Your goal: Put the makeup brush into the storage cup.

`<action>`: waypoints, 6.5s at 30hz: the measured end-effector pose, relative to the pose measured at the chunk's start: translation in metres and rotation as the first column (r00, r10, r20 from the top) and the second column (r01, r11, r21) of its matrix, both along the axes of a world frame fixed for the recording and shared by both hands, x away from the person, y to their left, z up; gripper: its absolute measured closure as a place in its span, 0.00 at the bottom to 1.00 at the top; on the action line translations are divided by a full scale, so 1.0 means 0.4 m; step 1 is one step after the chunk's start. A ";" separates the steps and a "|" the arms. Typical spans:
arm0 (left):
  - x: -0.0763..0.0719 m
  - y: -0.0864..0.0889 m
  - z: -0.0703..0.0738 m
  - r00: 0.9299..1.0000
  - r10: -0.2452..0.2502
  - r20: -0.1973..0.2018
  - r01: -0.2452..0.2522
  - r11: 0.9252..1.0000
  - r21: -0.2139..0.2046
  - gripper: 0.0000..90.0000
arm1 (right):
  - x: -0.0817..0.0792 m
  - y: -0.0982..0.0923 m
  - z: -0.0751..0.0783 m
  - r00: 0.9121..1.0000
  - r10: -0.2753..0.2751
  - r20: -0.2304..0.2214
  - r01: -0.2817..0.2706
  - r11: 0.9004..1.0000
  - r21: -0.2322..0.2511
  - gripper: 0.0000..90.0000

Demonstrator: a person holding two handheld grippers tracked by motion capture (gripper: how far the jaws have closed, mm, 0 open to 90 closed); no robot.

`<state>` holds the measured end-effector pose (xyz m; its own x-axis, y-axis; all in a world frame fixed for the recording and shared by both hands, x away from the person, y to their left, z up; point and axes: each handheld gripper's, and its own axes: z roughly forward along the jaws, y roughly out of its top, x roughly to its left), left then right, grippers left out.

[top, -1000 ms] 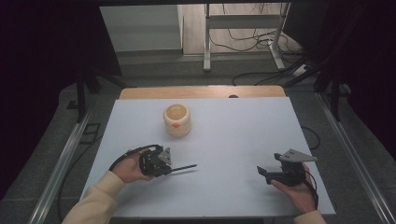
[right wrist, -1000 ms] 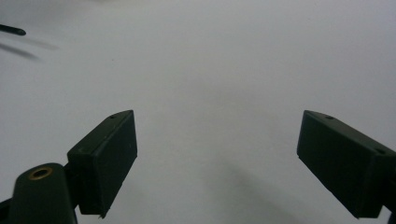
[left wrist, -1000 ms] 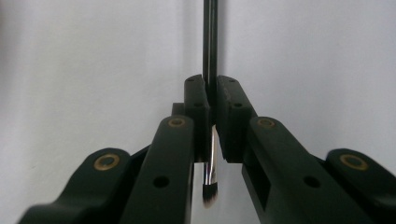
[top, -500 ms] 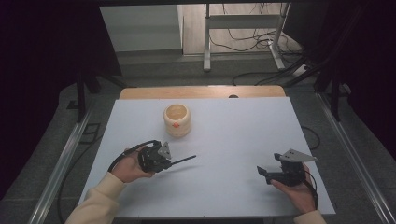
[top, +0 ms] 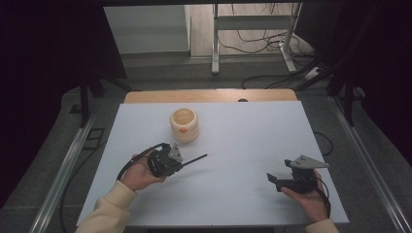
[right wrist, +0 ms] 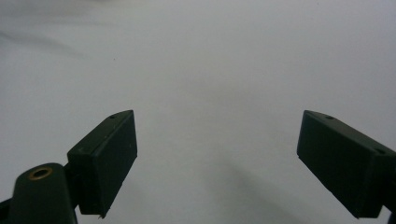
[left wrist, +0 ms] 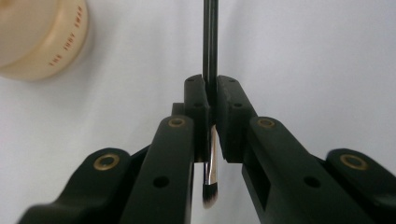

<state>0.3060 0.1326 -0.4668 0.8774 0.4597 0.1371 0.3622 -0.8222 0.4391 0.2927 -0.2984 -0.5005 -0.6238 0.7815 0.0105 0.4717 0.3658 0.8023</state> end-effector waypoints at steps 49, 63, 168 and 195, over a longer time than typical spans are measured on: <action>-0.046 -0.107 0.029 0.995 -0.047 0.085 0.051 0.998 -0.043 0.92 | 0.010 0.018 0.002 1.000 0.004 0.003 -0.004 1.000 -0.004 0.14; -0.054 -0.153 0.030 0.995 -0.048 0.090 0.052 0.998 -0.041 0.92 | 0.013 0.030 0.005 1.000 0.015 0.008 -0.015 1.000 -0.009 0.14; -0.023 -0.227 0.007 0.992 -0.103 0.070 0.105 0.994 -0.033 0.92 | 0.025 0.406 0.058 0.920 0.380 0.096 -0.307 0.851 -0.426 0.42; -0.029 -0.173 0.050 0.972 0.068 0.226 -0.010 0.969 -0.248 0.27 | 0.021 0.389 0.047 0.883 0.460 0.094 -0.383 0.821 -0.423 0.93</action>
<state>0.2946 0.0635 -0.4468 0.8159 0.5374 0.2134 0.2567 -0.6673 0.6991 0.3009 -0.1429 -0.4815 -0.8528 0.3582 -0.3801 0.0581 0.7883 0.6126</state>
